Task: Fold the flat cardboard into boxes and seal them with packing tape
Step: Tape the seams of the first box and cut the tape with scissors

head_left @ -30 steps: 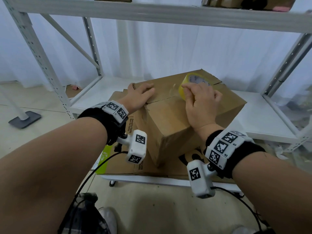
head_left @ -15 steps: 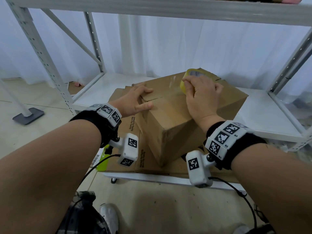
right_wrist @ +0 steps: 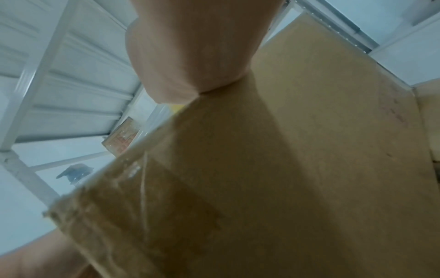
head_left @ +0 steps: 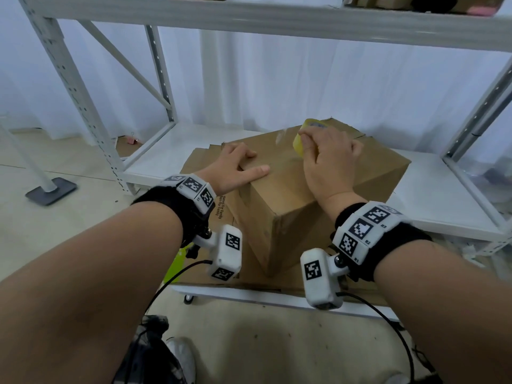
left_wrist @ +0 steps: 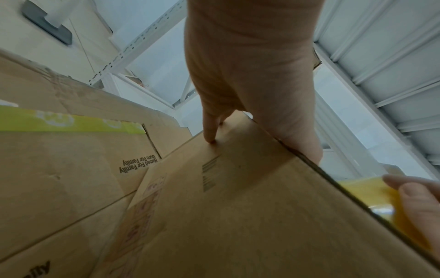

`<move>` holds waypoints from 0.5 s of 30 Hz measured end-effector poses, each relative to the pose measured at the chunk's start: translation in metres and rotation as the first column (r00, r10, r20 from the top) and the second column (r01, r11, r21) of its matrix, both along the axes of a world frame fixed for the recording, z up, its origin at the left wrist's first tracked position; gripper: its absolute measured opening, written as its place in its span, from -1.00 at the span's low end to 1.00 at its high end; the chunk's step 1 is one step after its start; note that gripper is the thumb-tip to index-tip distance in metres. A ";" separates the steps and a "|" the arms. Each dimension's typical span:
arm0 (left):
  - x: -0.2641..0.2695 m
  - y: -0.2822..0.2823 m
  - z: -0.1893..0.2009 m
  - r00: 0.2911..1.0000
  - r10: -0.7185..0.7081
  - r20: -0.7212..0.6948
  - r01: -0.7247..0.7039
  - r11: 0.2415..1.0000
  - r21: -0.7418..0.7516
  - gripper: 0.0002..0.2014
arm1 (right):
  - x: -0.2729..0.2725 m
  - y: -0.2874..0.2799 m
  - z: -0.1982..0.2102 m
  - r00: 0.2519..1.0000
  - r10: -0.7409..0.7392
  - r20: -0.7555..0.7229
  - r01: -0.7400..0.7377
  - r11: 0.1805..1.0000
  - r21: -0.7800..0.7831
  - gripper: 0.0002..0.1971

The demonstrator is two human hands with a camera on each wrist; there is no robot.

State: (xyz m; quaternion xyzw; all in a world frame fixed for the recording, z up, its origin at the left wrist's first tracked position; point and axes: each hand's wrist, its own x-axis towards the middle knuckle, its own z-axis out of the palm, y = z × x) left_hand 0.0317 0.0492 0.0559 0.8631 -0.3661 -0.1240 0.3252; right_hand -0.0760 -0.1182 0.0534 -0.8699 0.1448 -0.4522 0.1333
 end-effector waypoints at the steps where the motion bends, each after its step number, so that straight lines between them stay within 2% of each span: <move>1: 0.000 0.000 0.000 1.000 0.008 -0.019 -0.008 1.000 -0.008 -0.45 | -0.001 0.000 0.001 0.999 0.007 -0.035 -0.008 1.000 -0.018 -0.74; 4: 0.000 0.000 0.001 0.999 0.015 -0.046 -0.017 0.999 -0.027 -0.46 | -0.003 -0.004 0.015 0.981 0.036 -0.188 -0.051 0.996 -0.074 -0.73; 8: -0.001 0.002 0.001 0.999 0.000 -0.048 -0.002 0.999 -0.037 -0.48 | 0.000 -0.014 0.053 0.931 0.117 -0.345 -0.152 0.985 -0.077 -0.52; 12: -0.001 0.003 0.001 0.999 -0.009 -0.040 0.008 0.999 -0.035 -0.47 | 0.010 -0.017 0.082 0.808 0.034 -0.588 -0.209 0.950 -0.233 -0.45; 15: 0.000 0.004 0.002 0.999 -0.003 -0.048 0.001 0.999 -0.043 -0.47 | 0.020 -0.010 0.090 0.745 0.020 -0.667 -0.269 0.924 -0.273 -0.43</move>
